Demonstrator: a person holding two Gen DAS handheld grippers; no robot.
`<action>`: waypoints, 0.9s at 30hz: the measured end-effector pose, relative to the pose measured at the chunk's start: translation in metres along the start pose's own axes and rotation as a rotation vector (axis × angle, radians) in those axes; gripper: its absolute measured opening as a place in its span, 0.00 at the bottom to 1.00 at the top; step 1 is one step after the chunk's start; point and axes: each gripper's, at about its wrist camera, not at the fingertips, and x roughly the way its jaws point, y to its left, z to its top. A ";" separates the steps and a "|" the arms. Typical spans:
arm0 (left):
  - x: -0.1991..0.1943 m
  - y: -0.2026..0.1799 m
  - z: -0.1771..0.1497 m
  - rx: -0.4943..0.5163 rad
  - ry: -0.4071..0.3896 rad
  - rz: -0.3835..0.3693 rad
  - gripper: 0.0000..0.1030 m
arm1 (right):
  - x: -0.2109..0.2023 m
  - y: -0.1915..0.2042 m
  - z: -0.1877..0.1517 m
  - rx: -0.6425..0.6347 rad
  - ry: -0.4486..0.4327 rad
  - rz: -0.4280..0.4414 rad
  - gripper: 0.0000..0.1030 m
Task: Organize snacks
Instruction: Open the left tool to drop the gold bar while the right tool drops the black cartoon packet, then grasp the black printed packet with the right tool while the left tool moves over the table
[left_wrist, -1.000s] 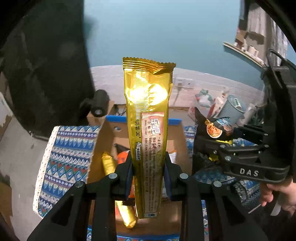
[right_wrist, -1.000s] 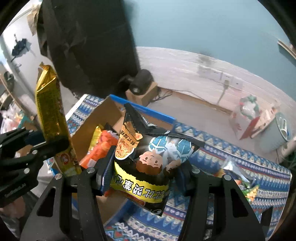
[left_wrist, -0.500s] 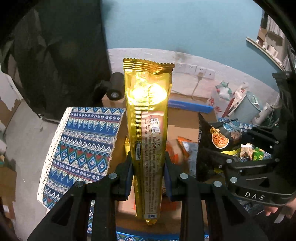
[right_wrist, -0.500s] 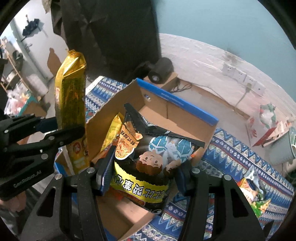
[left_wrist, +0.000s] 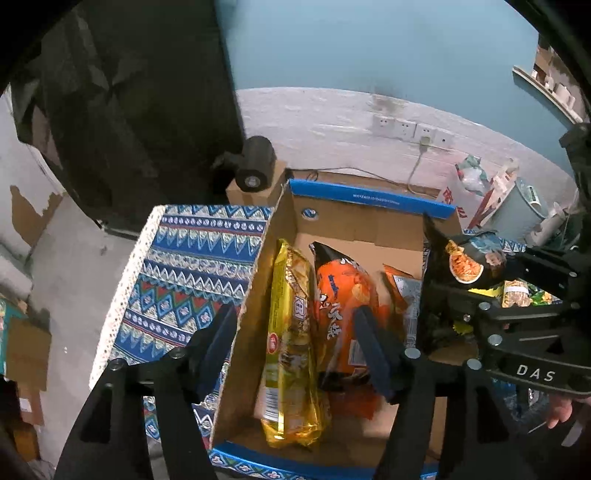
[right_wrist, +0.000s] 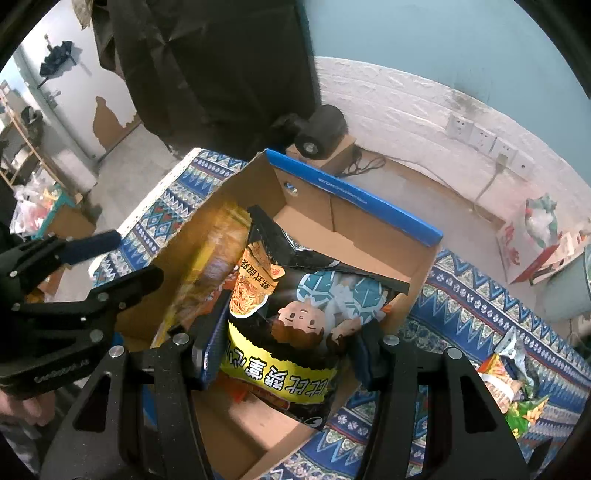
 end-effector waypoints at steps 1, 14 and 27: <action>-0.001 -0.001 0.000 0.004 -0.002 0.001 0.66 | 0.000 0.000 0.000 -0.002 0.001 0.004 0.55; -0.007 -0.007 0.003 0.008 -0.009 -0.026 0.67 | -0.013 -0.015 0.002 0.035 -0.047 -0.015 0.76; -0.017 -0.051 0.002 0.089 -0.025 -0.096 0.71 | -0.041 -0.058 -0.026 0.120 -0.022 -0.117 0.77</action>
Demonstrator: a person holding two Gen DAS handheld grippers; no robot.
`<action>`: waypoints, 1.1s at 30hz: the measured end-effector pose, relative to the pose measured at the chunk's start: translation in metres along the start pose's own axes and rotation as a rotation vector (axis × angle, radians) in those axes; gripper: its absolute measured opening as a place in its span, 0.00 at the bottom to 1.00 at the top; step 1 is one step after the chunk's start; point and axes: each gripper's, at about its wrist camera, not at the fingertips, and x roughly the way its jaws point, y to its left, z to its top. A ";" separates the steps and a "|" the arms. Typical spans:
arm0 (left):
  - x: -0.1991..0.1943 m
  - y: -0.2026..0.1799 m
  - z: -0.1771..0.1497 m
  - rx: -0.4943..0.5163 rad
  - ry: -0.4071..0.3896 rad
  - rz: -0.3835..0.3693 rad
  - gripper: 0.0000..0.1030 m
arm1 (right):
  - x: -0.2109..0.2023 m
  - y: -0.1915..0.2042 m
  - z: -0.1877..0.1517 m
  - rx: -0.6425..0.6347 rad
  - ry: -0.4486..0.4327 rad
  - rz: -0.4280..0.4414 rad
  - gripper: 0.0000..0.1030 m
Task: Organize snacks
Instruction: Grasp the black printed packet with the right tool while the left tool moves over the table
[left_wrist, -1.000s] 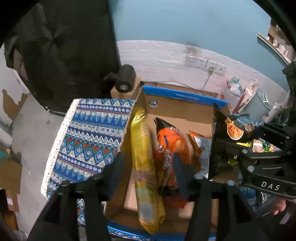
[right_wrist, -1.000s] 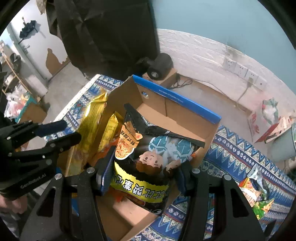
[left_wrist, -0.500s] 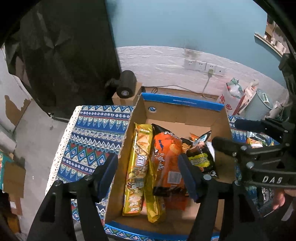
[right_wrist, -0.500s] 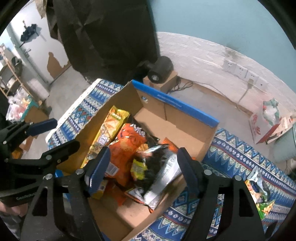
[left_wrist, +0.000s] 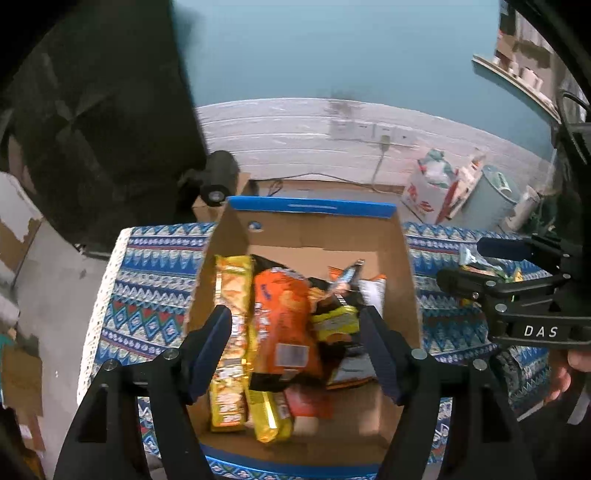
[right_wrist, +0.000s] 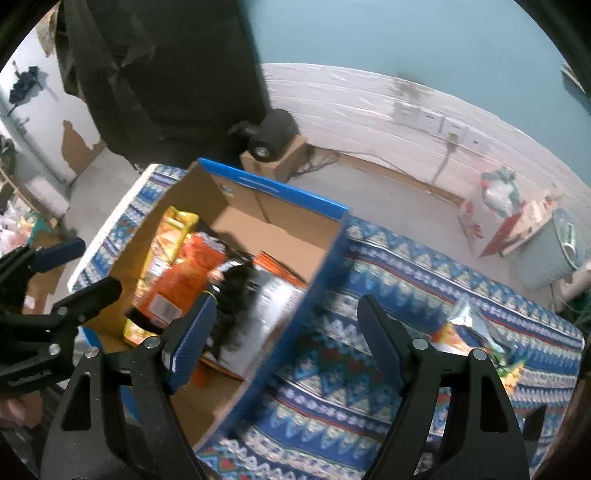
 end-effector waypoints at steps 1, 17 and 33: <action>0.000 -0.006 0.000 0.010 0.003 -0.007 0.71 | -0.002 -0.005 -0.003 0.008 0.005 -0.009 0.77; 0.008 -0.104 -0.011 0.142 0.072 -0.137 0.73 | -0.026 -0.081 -0.070 0.111 0.086 -0.131 0.78; 0.041 -0.185 -0.044 0.278 0.193 -0.172 0.73 | -0.022 -0.155 -0.143 0.276 0.204 -0.142 0.79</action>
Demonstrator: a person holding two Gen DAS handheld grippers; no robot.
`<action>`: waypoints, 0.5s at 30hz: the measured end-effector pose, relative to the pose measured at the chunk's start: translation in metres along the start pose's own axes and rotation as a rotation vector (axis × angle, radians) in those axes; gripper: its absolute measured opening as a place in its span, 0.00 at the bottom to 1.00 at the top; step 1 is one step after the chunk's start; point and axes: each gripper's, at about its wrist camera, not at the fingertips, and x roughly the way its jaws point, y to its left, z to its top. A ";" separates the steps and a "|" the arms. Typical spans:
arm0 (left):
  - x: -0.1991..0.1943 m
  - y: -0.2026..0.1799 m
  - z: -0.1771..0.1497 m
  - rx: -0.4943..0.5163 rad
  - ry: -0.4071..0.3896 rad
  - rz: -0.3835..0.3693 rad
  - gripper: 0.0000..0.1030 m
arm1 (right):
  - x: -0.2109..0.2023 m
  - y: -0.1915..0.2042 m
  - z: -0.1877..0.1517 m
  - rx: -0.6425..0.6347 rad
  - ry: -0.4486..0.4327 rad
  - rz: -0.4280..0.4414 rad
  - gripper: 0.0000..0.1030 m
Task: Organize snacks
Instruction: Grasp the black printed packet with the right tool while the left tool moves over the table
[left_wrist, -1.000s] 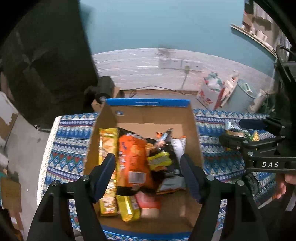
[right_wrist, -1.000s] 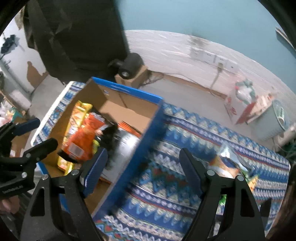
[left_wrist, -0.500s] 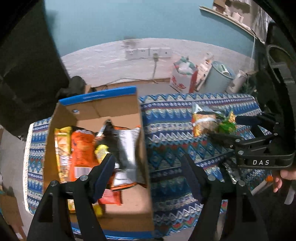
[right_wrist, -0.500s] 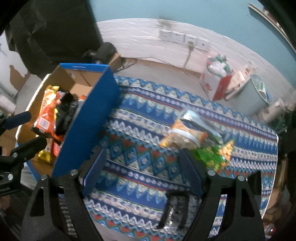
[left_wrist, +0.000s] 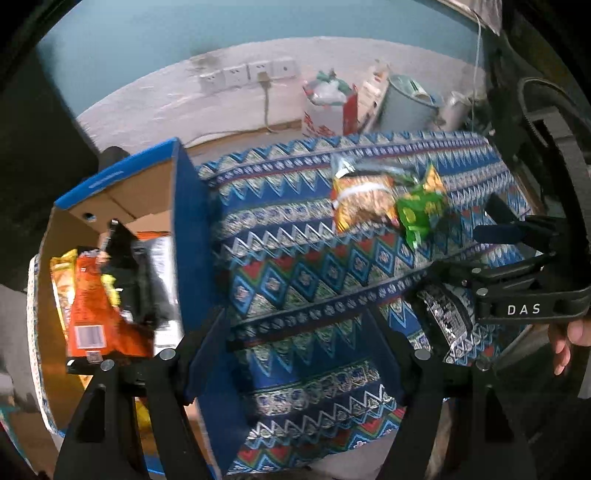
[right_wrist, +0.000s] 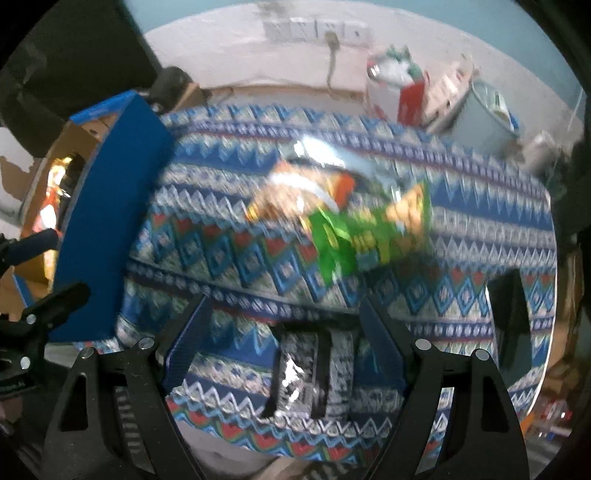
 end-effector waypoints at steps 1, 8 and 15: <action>0.004 -0.004 -0.001 0.006 0.010 -0.004 0.73 | 0.005 -0.004 -0.004 0.010 0.017 0.002 0.79; 0.027 -0.027 -0.010 0.044 0.062 -0.008 0.73 | 0.034 -0.019 -0.029 0.025 0.105 -0.019 0.79; 0.047 -0.040 -0.021 0.069 0.113 0.004 0.73 | 0.058 -0.023 -0.046 0.030 0.185 -0.024 0.79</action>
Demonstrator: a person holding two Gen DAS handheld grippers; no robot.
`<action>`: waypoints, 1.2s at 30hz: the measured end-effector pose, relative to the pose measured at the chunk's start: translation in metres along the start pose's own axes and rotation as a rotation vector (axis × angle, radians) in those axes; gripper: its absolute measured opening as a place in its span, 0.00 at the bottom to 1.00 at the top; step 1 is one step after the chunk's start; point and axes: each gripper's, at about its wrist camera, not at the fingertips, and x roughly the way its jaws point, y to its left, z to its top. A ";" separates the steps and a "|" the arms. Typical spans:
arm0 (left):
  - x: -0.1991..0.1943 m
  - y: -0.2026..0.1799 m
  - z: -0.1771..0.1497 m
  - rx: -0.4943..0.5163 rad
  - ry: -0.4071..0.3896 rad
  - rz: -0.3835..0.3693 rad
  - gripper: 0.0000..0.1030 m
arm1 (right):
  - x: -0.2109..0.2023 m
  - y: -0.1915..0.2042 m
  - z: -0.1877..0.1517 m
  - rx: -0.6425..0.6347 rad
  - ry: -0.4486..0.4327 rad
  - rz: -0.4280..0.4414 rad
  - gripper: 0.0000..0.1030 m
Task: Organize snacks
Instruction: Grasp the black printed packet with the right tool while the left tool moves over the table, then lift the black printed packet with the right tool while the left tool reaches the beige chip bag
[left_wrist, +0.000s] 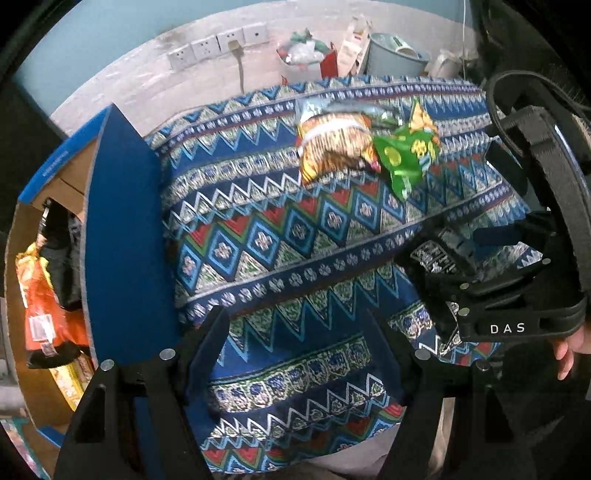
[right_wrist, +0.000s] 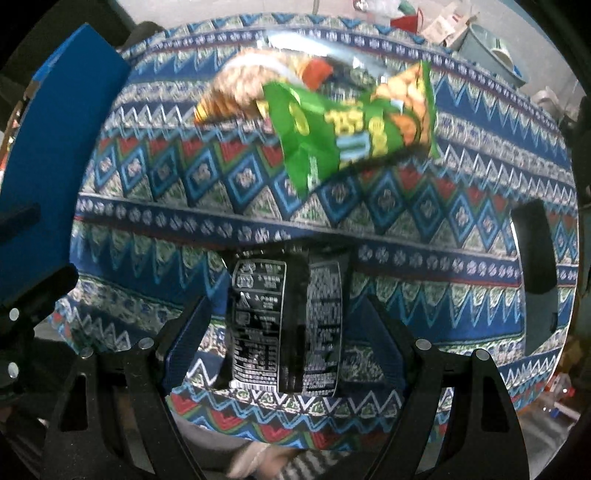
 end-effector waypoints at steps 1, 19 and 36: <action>0.003 -0.001 -0.001 0.002 0.008 -0.001 0.73 | 0.003 0.000 -0.001 0.000 0.007 -0.002 0.79; 0.007 0.006 0.003 -0.036 0.011 0.000 0.73 | 0.022 0.008 -0.020 -0.066 0.025 -0.027 0.61; -0.010 0.015 0.050 -0.163 -0.043 -0.091 0.75 | -0.071 -0.019 0.013 -0.078 -0.161 -0.052 0.61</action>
